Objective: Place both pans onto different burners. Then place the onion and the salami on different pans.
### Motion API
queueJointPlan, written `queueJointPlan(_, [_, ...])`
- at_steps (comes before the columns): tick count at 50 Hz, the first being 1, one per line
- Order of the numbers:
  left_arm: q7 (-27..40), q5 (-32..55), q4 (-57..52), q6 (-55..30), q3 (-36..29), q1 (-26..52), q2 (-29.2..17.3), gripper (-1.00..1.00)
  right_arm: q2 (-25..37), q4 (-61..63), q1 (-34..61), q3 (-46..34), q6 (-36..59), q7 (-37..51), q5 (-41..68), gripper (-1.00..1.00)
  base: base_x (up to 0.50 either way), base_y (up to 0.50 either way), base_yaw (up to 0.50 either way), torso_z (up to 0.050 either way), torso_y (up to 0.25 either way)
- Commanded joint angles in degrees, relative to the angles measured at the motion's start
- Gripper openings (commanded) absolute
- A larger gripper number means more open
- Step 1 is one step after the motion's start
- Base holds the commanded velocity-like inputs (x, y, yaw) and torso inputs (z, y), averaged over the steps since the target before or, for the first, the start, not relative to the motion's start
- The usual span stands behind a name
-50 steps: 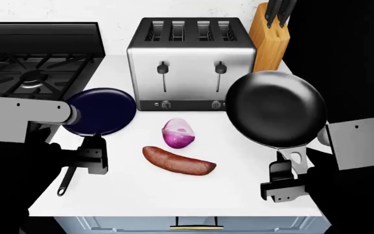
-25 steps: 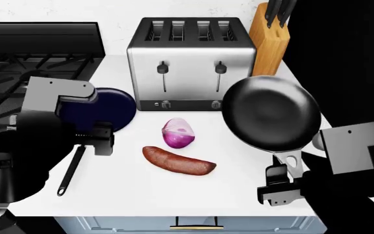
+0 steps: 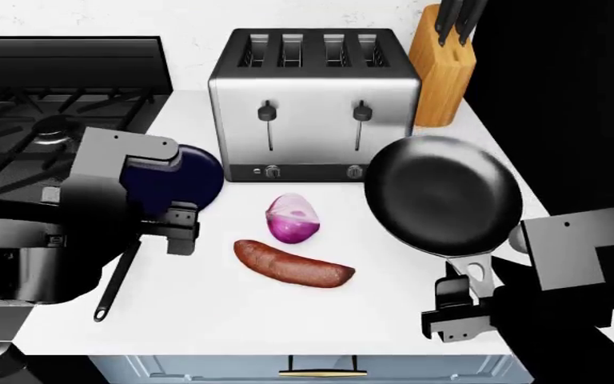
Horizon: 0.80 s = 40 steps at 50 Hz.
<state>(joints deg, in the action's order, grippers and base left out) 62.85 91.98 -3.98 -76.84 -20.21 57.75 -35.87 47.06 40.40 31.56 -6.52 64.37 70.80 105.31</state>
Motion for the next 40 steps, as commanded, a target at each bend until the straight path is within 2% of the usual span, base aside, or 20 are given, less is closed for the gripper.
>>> queueJointPlan(1, [-3.49, -3.82, 2.19, 1.33, -1.92, -0.14, 0.23, 1.00, 0.14, 0.32, 0.74, 1.86, 0.02, 0.11, -2.71, -1.00, 0.00, 0.00, 0.00, 0.000, 0.000])
queueJointPlan(17, [-8.50, -9.49, 5.47, 4.64, -4.34, -1.94, 0.23, 1.00, 0.25, 0.59, 0.28, 1.83, -0.57, -0.42, -3.09, -1.00, 0.00, 0.00, 0.00, 0.001, 0.002])
queueJointPlan(40, [-11.27, -12.74, 8.34, 7.14, -5.98, -3.26, -0.22, 1.00, 0.29, 0.81, 0.05, 1.32, -1.20, -0.75, -3.41, -1.00, 0.00, 0.00, 0.00, 0.001, 0.002])
